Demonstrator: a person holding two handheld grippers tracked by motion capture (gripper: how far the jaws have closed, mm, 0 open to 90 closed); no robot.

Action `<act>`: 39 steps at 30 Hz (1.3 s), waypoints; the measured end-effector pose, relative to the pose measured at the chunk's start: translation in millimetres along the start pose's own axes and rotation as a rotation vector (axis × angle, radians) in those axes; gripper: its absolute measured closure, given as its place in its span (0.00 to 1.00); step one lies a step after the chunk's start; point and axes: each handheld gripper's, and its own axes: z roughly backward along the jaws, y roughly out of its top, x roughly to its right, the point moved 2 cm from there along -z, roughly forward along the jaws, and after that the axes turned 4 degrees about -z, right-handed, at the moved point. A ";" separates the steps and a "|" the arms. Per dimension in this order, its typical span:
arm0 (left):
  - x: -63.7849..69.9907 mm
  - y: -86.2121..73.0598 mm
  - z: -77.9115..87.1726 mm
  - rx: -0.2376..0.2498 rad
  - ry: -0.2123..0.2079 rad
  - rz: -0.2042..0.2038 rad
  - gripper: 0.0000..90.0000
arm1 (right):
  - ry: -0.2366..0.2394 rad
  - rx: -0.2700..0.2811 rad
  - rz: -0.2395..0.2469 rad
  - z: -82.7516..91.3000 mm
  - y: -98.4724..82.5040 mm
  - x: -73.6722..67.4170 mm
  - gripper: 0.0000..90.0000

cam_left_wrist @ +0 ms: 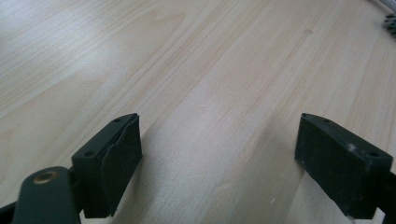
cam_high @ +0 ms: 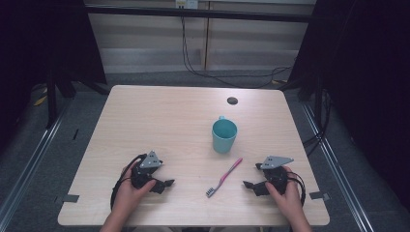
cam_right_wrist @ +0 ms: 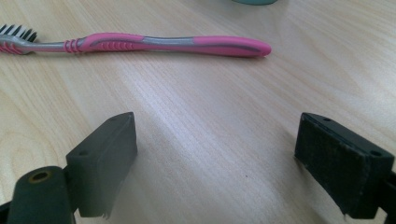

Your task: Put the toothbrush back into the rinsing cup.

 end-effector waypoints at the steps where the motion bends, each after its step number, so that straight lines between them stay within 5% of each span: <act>1: 0.0 0.0 0.0 0.000 0.000 0.000 0.16 | 0.000 0.000 0.000 0.0 0.0 0.0 0.14; 11: 0.1 0.0 -0.1 0.002 0.000 0.003 0.16 | -0.004 -0.003 -0.006 0.2 0.1 -0.7 0.14; 13: 0.0 0.0 -0.1 0.002 0.000 0.002 0.16 | -0.005 -0.048 -0.001 1.4 4.1 -1.6 0.18; 16: -0.1 0.0 0.0 0.000 0.000 0.000 0.16 | 0.001 -0.108 0.055 2.6 11.8 -5.2 0.22; 19: 0.0 0.0 0.0 0.000 0.000 0.001 0.16 | -0.038 -0.219 0.173 2.3 26.2 -9.3 0.22; 28: 0.1 0.0 0.0 0.002 0.001 0.003 0.16 | 0.003 -0.327 0.356 -5.1 56.0 -20.5 0.29; 39: 0.0 -0.1 0.1 0.001 0.001 0.004 0.16 | 0.060 -0.391 0.445 -14.3 72.5 -28.0 0.32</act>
